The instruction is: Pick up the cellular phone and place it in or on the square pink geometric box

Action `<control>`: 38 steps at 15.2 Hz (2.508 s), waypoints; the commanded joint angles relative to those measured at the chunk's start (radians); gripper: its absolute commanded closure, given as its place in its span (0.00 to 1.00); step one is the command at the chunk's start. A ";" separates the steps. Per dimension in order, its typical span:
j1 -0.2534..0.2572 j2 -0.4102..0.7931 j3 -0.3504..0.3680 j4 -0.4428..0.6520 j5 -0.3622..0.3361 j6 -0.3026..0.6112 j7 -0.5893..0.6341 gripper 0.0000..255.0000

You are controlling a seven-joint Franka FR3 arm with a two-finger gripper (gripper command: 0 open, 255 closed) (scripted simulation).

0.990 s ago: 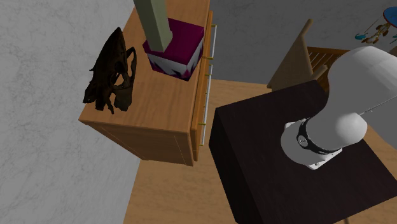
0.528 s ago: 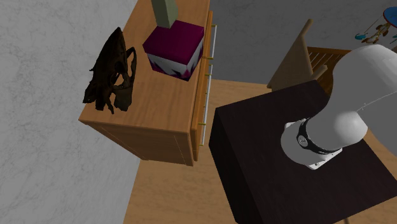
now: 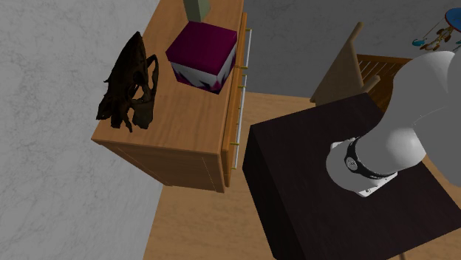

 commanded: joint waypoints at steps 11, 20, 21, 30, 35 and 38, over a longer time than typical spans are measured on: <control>0.042 -0.010 0.003 -0.183 -0.003 0.170 -0.004 1.00; 0.047 -0.003 0.008 -0.235 0.006 0.225 -0.009 1.00; 0.047 -0.003 0.008 -0.235 0.006 0.225 -0.009 1.00; 0.048 -0.010 0.004 -0.208 -0.001 0.195 -0.004 0.00; 0.041 -0.020 -0.003 -0.124 -0.013 0.106 0.006 0.00; 0.041 -0.020 -0.003 -0.124 -0.013 0.106 0.006 0.00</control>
